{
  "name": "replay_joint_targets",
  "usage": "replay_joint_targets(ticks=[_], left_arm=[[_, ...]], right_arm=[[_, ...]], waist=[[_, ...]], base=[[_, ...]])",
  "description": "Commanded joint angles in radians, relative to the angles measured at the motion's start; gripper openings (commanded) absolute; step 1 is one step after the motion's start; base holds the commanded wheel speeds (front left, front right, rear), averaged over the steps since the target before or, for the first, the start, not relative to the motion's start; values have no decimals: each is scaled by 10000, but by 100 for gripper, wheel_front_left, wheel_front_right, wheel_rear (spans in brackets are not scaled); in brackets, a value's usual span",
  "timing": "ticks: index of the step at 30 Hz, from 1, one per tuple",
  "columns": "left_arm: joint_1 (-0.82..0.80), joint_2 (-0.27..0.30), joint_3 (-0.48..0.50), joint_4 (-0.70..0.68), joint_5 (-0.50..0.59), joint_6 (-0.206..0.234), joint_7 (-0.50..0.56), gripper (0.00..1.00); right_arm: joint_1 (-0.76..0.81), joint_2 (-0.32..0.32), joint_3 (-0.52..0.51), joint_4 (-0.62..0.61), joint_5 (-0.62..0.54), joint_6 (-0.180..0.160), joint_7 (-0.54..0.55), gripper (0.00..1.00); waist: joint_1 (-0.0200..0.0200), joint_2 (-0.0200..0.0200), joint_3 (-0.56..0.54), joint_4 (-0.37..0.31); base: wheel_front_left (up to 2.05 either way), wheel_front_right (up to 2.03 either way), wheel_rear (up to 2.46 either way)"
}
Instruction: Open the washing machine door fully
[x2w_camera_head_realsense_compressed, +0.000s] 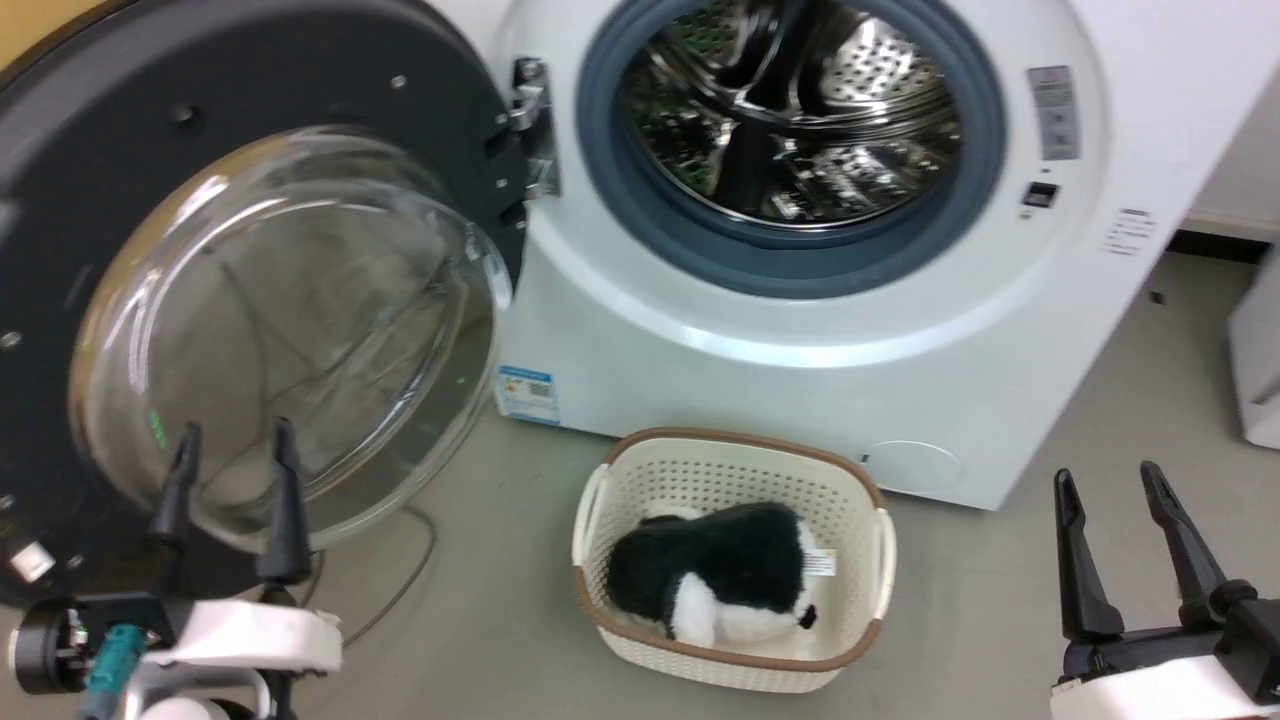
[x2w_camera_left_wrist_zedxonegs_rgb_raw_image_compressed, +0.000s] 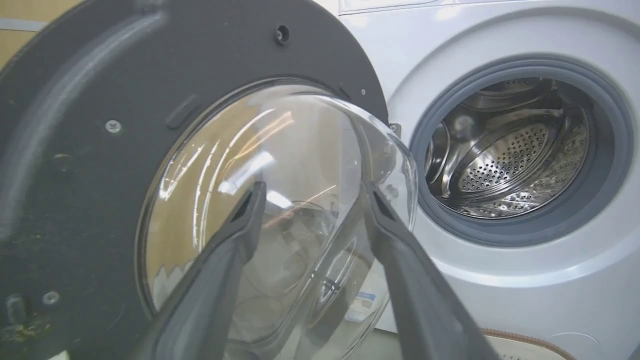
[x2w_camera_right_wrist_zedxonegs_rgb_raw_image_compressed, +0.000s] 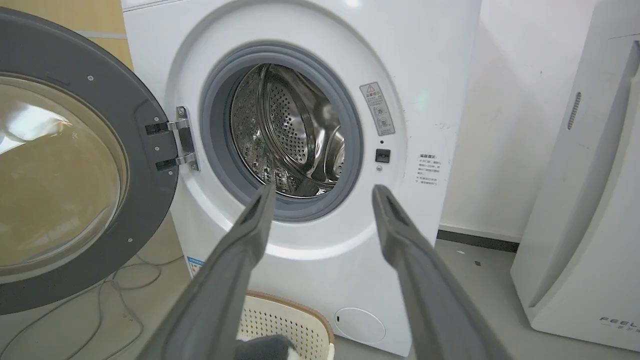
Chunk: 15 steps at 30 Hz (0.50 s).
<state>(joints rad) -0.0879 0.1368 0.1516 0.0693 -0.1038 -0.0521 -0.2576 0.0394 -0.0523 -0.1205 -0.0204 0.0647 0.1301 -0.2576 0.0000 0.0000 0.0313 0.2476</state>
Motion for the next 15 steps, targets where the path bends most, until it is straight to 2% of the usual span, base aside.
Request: replay_joint_targets(ticks=[1,15], left_arm=[[172,-54,-37,-114,73,-69,-41,100],[972,-354,-926,-94,358,-453,-41,100]], right_arm=[[127,20,18,-77,51,6,-42,100],[272,20,181,-513,118,6,-42,100]], waist=[[0,0,-74,-197],[0,0,-212,-1519]], base=[[0,0,0],[0,0,0]])
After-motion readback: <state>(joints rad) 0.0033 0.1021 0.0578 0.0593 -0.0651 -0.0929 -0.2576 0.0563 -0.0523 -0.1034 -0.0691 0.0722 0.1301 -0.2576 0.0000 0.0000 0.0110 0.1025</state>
